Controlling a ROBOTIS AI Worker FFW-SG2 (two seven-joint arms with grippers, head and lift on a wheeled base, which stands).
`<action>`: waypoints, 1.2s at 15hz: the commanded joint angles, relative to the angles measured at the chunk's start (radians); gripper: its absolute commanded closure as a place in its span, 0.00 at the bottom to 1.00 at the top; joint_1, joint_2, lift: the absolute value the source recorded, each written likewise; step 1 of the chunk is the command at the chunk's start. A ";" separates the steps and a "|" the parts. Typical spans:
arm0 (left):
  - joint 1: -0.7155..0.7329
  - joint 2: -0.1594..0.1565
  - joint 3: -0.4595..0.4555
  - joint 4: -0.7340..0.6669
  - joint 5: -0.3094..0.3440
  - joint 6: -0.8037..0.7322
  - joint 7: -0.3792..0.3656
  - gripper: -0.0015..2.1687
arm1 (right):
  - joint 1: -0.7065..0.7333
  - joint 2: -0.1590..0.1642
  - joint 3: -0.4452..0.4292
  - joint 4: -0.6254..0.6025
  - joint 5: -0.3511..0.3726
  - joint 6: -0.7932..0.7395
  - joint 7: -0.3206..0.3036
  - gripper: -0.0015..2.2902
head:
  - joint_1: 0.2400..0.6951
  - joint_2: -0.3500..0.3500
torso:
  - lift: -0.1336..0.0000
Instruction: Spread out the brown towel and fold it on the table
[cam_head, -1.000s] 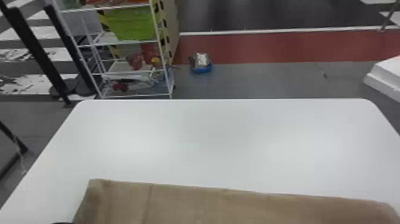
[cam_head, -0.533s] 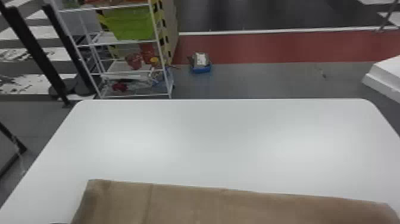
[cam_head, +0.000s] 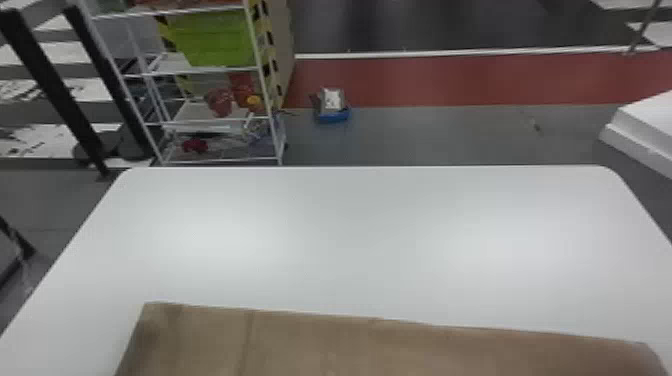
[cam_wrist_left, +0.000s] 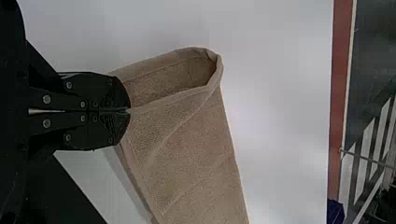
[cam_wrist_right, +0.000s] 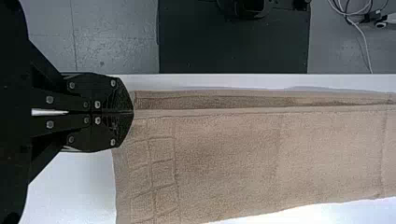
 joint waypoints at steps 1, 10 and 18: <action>0.003 -0.001 -0.001 0.001 0.000 -0.003 0.000 0.60 | -0.008 0.001 0.024 0.006 0.028 0.000 0.003 0.52 | 1.00 0.63 | 0.07; 0.004 -0.001 0.001 0.010 0.000 -0.031 0.003 0.60 | 0.006 0.001 0.064 0.015 0.051 0.003 0.003 0.52 | 1.00 0.68 | 0.07; 0.003 -0.001 -0.001 0.018 0.000 -0.053 0.005 0.60 | -0.071 0.052 -0.097 -0.002 -0.377 0.248 0.003 0.08 | 1.00 0.70 | 0.07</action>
